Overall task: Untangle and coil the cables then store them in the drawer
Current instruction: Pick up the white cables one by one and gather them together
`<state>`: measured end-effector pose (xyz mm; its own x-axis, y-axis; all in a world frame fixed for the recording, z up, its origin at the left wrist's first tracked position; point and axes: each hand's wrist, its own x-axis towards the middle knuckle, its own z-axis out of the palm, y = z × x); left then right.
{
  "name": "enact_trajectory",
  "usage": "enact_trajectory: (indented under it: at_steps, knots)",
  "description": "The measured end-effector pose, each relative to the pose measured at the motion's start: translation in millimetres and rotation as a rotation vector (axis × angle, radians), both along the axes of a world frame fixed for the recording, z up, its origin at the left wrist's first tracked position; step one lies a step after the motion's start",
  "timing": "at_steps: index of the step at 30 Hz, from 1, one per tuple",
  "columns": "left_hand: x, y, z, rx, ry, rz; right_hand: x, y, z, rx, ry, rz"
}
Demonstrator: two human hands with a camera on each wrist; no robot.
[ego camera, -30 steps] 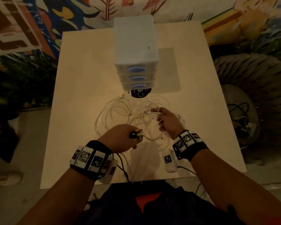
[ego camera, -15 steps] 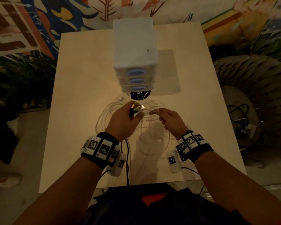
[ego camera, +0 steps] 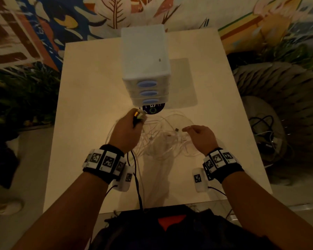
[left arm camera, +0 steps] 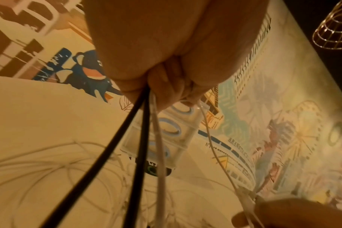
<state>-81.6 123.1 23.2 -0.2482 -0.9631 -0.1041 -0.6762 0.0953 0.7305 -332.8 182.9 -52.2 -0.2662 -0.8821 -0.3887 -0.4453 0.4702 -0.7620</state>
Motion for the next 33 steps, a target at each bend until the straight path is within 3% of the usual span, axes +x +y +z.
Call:
enact_trajectory:
  at_steps: [3, 6, 10, 13, 17, 20, 25, 29, 33]
  knots:
    - [12, 0, 4, -0.034, 0.161, 0.083, -13, 5, -10, 0.078, 0.115, 0.038]
    - [17, 2, 7, -0.027, 0.305, 0.164, -16, 7, -8, 0.126, 0.112, 0.060]
    - [18, 6, 11, 0.024, 0.393, 0.199, -8, 6, 3, -0.047, 0.228, 0.107]
    - [14, 10, 19, 0.020, 0.428, 0.199, 11, 2, 28, -0.271, 0.147, 0.320]
    - [15, 12, 24, 0.012, 0.451, 0.219, 32, 2, 48, -0.055, -0.099, 0.694]
    - [23, 11, 24, 0.009, 0.463, 0.263, 30, 5, 52, 0.066, -0.308, 0.618]
    - [37, 12, 26, 0.030, 0.461, 0.341, 12, 4, 49, -0.090, -0.489, 0.154]
    - [41, 15, 29, 0.042, 0.448, 0.365, -1, 2, 56, -0.225, -0.249, 0.163]
    - [38, 18, 36, 0.097, 0.473, 0.280, 13, 1, 66, -0.196, 0.007, 0.386]
